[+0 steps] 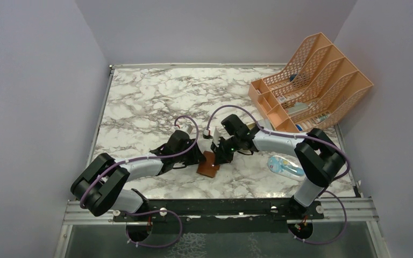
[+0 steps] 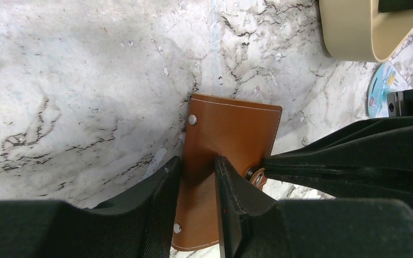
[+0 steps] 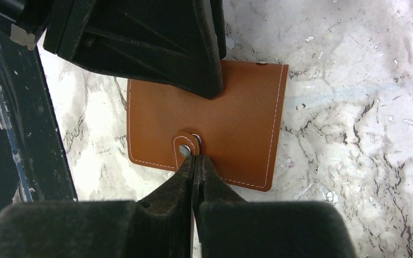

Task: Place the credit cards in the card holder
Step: Close the card holder at the center of the board.

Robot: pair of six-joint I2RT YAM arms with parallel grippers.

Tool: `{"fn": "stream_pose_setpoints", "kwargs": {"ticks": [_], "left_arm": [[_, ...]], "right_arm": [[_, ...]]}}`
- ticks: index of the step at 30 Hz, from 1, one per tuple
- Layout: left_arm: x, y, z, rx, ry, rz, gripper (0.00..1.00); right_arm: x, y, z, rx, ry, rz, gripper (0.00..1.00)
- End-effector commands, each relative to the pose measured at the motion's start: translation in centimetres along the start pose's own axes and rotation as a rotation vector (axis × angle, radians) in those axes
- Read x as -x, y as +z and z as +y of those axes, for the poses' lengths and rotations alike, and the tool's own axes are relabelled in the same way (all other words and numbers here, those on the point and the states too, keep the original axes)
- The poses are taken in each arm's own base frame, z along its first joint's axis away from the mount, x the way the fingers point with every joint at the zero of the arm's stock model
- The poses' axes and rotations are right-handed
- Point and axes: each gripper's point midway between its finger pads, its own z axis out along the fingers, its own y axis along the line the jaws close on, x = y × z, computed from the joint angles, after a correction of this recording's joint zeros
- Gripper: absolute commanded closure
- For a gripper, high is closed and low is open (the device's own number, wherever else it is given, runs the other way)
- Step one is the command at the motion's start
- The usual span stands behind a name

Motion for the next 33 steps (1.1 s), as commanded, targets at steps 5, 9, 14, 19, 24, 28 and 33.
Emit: {"fn": "stream_pose_setpoints", "kwargs": {"ticks": [5,9,14,19,24,28,33], "left_arm": [[-1.3,-0.2,1.3,0.03,-0.012,0.034,0.68],[-1.2,-0.2,1.2,0.028,-0.01,0.03,0.68],[-1.1,-0.2,1.1,0.029,-0.007,0.031,0.68],[-1.2,-0.3,1.2,0.031,-0.012,0.027,0.68],[-1.1,-0.5,1.3,0.032,-0.02,0.017,0.69],[-1.1,-0.5,1.5,0.041,-0.021,0.016,0.7],[-1.2,-0.5,1.7,0.05,-0.022,0.015,0.7]], "right_arm": [[0.5,-0.3,0.6,0.025,-0.032,0.008,0.96],[-0.8,0.1,0.6,0.038,-0.008,0.058,0.77],[-1.3,0.5,0.5,0.045,0.003,0.076,0.69],[-1.2,0.7,-0.2,0.01,-0.001,0.068,0.83],[-0.5,0.4,-0.4,-0.015,-0.011,0.041,0.99],[0.5,0.1,-0.3,-0.02,-0.005,0.002,0.99],[1.7,-0.3,-0.7,-0.061,0.013,-0.038,0.99]]}}
